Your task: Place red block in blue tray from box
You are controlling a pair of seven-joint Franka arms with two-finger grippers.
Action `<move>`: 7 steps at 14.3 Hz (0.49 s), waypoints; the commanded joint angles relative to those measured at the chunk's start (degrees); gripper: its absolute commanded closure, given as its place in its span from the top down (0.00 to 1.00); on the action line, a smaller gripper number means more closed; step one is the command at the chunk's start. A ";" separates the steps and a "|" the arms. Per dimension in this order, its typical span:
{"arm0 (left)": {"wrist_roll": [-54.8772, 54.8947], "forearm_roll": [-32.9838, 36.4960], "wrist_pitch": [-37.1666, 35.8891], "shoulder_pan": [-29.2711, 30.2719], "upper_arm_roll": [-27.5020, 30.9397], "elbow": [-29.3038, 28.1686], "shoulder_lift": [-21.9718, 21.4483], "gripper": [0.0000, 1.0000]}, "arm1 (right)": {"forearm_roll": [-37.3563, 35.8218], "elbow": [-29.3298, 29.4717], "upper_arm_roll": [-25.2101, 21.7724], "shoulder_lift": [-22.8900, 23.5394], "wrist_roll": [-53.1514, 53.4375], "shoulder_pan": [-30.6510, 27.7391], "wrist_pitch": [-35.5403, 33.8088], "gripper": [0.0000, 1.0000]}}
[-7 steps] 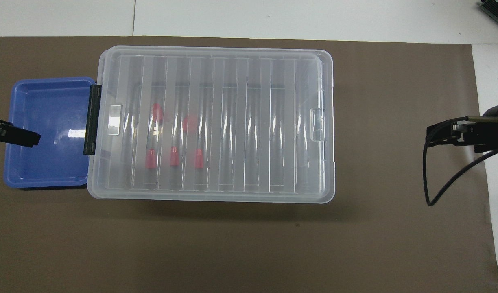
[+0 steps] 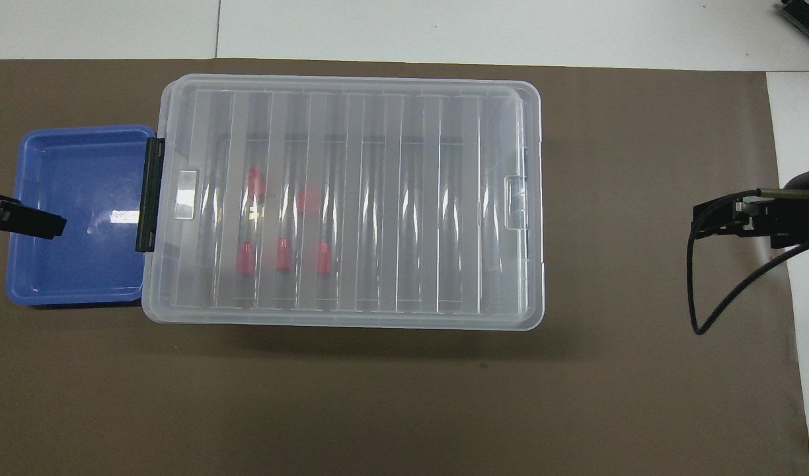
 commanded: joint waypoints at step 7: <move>0.32 -0.20 0.43 -0.19 0.28 -1.73 -1.34 1.00 | 0.32 -5.87 3.83 -0.48 2.59 -0.47 9.82 0.97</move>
